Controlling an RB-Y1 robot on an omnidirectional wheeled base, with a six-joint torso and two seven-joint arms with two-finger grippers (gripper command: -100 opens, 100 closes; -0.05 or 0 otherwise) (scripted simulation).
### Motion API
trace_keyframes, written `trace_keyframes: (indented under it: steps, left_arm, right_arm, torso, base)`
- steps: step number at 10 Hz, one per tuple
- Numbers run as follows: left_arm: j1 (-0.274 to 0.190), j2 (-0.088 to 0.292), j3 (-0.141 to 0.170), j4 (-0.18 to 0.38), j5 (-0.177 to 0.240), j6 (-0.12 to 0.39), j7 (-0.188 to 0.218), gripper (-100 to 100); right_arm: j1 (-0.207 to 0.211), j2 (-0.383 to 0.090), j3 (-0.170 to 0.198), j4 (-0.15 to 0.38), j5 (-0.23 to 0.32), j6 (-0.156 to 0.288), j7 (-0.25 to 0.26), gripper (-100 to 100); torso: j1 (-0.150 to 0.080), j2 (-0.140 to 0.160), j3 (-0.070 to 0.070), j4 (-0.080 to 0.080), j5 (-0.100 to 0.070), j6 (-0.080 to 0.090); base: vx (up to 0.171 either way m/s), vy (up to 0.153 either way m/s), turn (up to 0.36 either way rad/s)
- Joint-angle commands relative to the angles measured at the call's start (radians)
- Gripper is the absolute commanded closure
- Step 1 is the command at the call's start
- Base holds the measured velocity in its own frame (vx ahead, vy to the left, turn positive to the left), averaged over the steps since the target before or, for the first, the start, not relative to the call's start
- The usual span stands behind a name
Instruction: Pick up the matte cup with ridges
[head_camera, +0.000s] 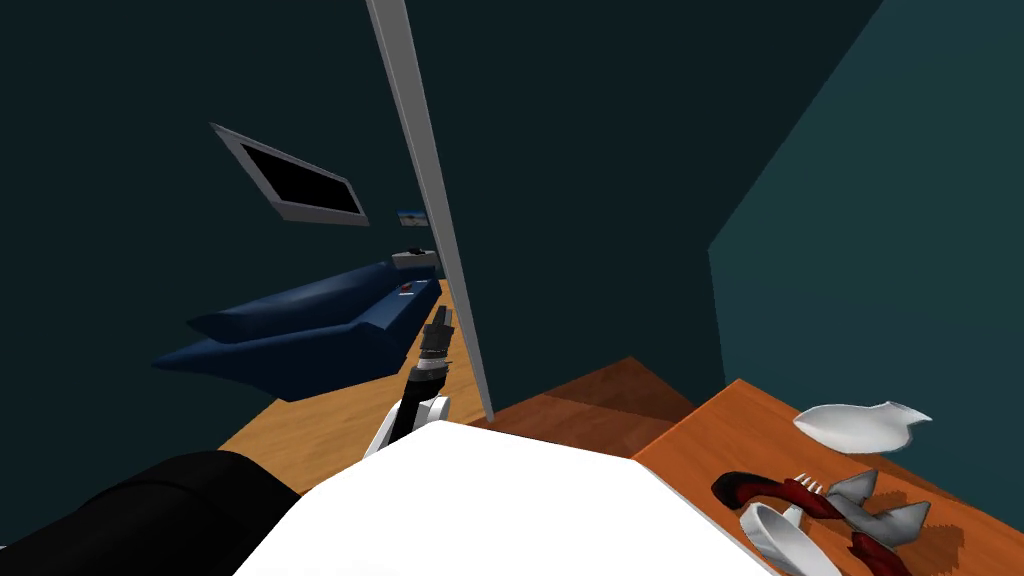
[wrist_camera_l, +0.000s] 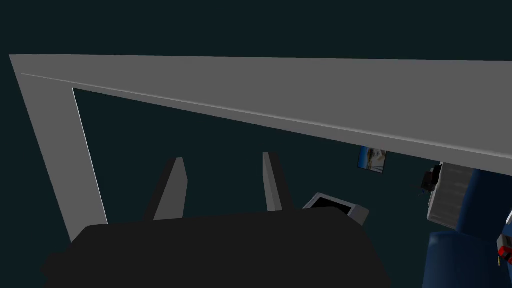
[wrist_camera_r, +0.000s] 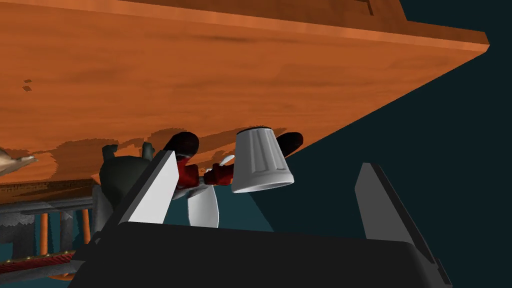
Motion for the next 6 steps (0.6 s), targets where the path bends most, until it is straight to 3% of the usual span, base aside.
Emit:
trace_keyframes:
  steps: [1,3,6]
  left_arm:
    - [0.000,0.000,0.000,0.000,0.000,0.000,0.000,0]
    - [0.000,0.000,0.000,0.000,0.000,0.000,0.000,0]
    - [0.000,0.000,0.000,0.000,0.000,0.000,0.000,0]
  right_arm:
    - [0.023,-0.007,-0.005,0.050,0.013,-0.004,0.023,-100]
    - [0.037,-0.017,-0.010,0.098,0.022,-0.002,0.038,-100]
    - [0.065,-0.042,-0.024,0.212,0.046,0.002,0.079,-100]
  torso:
    - [0.000,0.000,0.000,0.000,0.000,0.000]
    - [-0.001,-0.001,-0.001,0.000,0.000,-0.001]
    - [-0.001,-0.002,-0.001,0.000,0.000,-0.001]
  base:
    - [0.044,0.000,0.295]
    - [0.048,-0.013,0.361]
    - [0.071,-0.025,0.411]
